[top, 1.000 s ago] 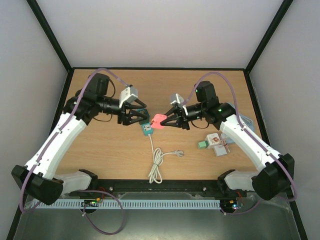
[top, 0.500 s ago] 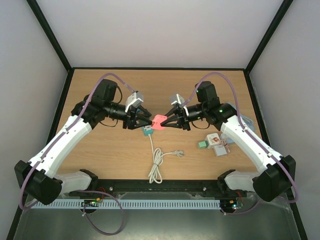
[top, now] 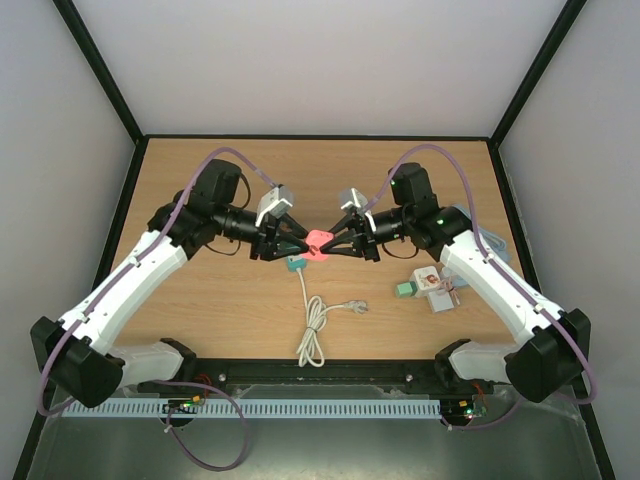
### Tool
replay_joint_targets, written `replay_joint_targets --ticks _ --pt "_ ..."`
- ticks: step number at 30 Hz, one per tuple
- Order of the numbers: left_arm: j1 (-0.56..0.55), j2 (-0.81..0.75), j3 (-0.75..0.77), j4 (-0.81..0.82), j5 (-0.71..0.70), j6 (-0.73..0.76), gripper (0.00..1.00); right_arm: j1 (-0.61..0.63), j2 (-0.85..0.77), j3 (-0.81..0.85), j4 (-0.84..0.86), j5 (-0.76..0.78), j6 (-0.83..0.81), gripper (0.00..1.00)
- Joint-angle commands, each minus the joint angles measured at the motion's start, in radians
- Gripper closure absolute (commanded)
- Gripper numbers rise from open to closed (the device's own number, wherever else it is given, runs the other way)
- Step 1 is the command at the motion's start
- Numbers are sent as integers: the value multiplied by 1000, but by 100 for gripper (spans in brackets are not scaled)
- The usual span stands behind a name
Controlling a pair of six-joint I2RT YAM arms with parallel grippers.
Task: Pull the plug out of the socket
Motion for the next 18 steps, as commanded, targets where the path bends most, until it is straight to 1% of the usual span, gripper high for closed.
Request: replay_joint_targets --ticks 1,6,13,16,18 --pt "-14 14 2 44 -27 -20 56 16 2 30 23 -34 14 94" --pt "-29 21 5 58 -89 -34 58 17 10 34 37 -51 32 94" --pt "-31 33 11 73 -160 -46 66 17 21 44 54 -67 51 95" --pt "-31 35 5 62 -156 -24 67 17 24 49 57 -65 54 95" --pt "-31 34 1 47 -126 -2 71 17 24 51 58 -57 51 95"
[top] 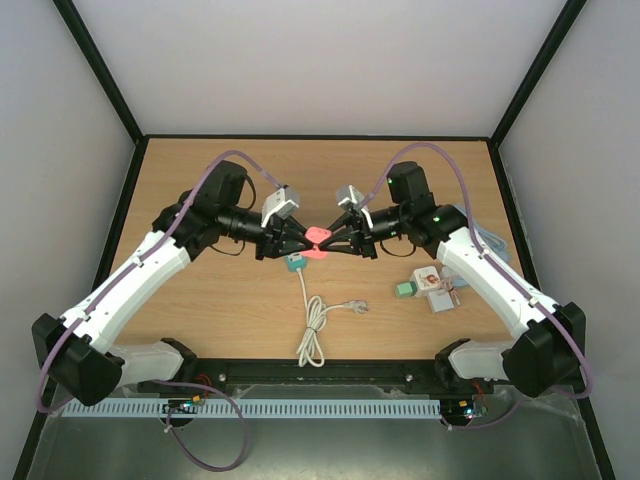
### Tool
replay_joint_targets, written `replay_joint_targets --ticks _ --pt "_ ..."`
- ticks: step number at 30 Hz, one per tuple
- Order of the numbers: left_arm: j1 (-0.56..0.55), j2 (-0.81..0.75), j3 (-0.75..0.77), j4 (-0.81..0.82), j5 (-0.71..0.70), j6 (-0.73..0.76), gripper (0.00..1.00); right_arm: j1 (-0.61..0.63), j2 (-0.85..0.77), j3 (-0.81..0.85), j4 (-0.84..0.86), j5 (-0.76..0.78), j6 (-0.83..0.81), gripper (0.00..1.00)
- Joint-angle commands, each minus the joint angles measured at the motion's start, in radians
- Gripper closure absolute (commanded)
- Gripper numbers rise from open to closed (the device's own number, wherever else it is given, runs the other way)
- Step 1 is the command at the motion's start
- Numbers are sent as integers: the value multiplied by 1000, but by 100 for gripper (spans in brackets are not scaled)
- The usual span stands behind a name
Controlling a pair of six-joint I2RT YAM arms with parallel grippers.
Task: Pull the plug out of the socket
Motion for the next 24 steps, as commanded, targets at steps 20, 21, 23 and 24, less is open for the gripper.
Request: replay_joint_targets --ticks 20,21,23,24 --pt "2 16 45 21 159 -28 65 33 -11 -8 -10 20 -74 95" --pt "2 18 43 23 161 -30 66 33 -11 -8 -10 22 -74 95" --pt "2 20 39 29 155 -39 67 35 -10 -7 -10 21 -74 95" --pt "2 23 37 29 150 -40 68 35 -10 -5 -11 20 -74 95"
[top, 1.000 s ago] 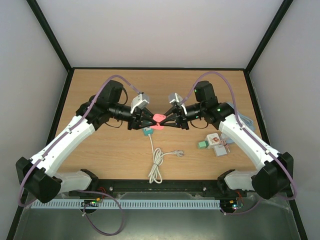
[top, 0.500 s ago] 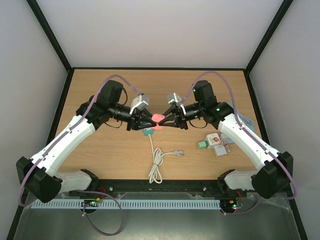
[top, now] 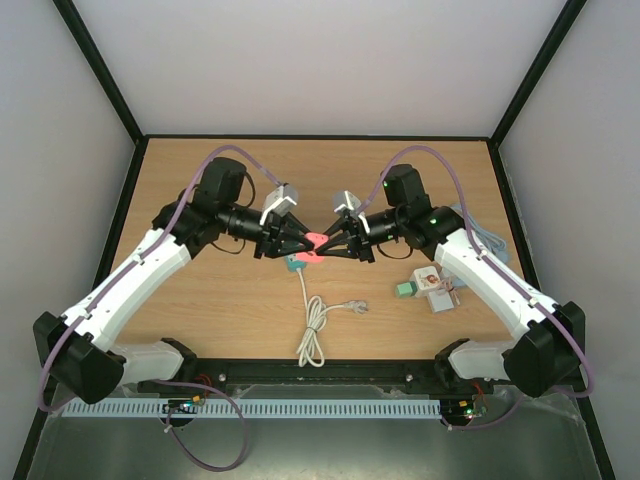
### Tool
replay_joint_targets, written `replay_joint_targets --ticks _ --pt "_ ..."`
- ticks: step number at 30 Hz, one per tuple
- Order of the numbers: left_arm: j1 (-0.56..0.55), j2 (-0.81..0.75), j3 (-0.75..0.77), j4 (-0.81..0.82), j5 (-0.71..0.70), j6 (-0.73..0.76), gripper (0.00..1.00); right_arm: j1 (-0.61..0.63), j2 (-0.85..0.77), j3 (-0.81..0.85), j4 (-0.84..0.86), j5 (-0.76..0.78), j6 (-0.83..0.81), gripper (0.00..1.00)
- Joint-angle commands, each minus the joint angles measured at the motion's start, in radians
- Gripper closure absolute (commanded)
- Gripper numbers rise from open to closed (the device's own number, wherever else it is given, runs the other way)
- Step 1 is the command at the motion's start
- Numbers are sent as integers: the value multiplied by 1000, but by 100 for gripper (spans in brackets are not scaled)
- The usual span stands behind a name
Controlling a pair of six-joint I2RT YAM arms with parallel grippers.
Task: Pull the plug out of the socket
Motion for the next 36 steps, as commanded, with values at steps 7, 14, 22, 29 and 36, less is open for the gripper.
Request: replay_joint_targets --ticks 7,14,22,29,36 --pt "1 19 16 26 13 -32 74 10 -6 6 3 2 -7 94" --pt "7 17 15 24 15 -28 92 10 -11 0 1 33 -3 85" --pt "58 -12 10 24 39 -32 97 -6 -23 -9 -32 69 4 56" --pt "63 -21 -10 34 40 -25 97 -24 -22 -18 22 31 75 65" --pt "63 -18 -14 47 28 -22 97 -24 5 -26 154 -33 223 75"
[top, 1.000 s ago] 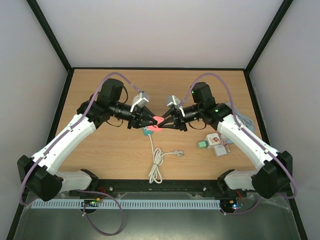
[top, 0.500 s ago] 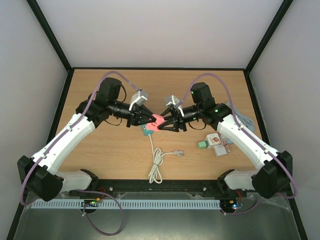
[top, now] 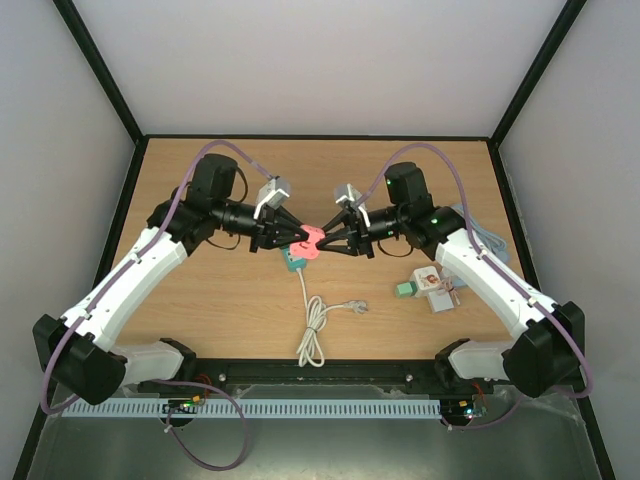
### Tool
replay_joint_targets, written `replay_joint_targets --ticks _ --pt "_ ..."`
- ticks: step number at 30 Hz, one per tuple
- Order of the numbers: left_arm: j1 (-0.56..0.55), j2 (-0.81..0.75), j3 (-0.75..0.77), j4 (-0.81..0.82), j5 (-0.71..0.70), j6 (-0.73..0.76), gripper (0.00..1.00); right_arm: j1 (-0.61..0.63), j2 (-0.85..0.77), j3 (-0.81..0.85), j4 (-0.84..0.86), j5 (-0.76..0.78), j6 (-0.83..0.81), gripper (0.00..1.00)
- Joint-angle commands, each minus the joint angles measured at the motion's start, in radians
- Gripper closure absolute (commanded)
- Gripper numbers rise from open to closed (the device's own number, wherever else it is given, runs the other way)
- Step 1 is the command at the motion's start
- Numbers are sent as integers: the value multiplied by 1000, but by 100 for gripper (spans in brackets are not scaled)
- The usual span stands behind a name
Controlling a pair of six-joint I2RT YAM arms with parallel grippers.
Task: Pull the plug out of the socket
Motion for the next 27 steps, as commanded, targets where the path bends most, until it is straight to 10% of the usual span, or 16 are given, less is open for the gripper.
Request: replay_joint_targets --ticks 1,6,14,27 --pt "2 -19 -11 27 15 -3 97 -2 9 -12 105 -58 102 77" --pt "2 -28 -20 32 3 -3 97 -4 13 -25 127 -54 123 97" --pt "21 -31 -23 -84 12 115 59 -4 4 -27 128 -50 130 98" --pt "13 -23 -57 31 -60 -3 72 0 7 -34 153 -82 148 98"
